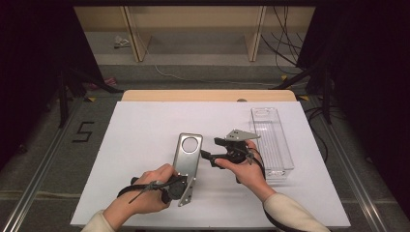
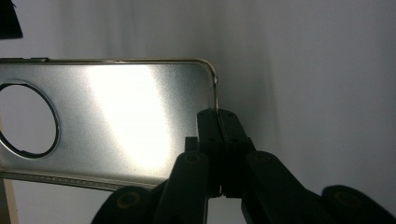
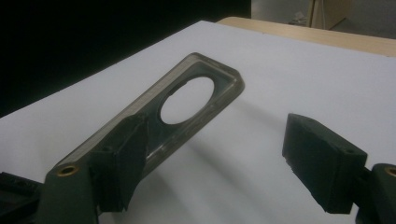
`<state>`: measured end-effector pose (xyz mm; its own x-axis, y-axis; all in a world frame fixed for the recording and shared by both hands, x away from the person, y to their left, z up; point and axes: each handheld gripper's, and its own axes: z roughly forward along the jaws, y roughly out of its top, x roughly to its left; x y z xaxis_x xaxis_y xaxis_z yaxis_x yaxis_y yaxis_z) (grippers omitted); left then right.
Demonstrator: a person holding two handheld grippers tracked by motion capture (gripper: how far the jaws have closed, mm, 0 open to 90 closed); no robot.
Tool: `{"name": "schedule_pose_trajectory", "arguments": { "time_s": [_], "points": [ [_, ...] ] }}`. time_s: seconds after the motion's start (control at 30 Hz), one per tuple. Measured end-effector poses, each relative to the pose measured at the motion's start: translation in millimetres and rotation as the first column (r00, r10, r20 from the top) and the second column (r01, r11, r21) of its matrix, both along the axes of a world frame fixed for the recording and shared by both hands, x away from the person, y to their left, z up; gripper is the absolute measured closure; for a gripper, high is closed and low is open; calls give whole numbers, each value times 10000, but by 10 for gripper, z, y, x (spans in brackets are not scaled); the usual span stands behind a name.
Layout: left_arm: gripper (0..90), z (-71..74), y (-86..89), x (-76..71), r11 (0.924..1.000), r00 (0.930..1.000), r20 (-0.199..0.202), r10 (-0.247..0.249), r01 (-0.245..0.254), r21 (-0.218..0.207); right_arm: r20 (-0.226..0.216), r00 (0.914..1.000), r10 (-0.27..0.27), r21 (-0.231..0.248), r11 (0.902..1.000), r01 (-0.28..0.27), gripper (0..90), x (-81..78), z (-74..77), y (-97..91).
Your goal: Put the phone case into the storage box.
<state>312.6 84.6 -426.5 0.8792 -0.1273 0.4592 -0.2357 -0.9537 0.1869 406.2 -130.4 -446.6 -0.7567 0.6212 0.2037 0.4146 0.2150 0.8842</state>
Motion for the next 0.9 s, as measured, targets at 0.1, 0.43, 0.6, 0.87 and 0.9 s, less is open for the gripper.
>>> {"name": "schedule_pose_trajectory", "arguments": {
  "time_s": [0.1, 0.43, 0.6, 0.87, 0.9],
  "points": [
    [887, -5, -17, -6, 10000, 10000, -53, 8, -8, -46, -115, 9999, 35, 32, 10000, -35, 241, 26, -19, 40],
    [887, 4, -54, -10, 9999, 9999, 46, -164, 164, -23, -340, 9994, -28, 123, 9999, 32, 302, 79, -34, 86],
    [887, 3, -59, -11, 9998, 9998, 39, -195, 195, 22, -586, 9983, -63, 178, 9998, 74, 350, 107, -56, 111],
    [887, 1, -63, -21, 9998, 9998, 43, -207, 207, -12, -781, 9968, -181, 272, 9994, 203, 471, 143, -60, 171],
    [887, 1, -63, -21, 9998, 9998, 57, -210, 210, -17, -840, 9963, -184, 285, 9994, 208, 490, 146, -60, 176]
  ]
}}
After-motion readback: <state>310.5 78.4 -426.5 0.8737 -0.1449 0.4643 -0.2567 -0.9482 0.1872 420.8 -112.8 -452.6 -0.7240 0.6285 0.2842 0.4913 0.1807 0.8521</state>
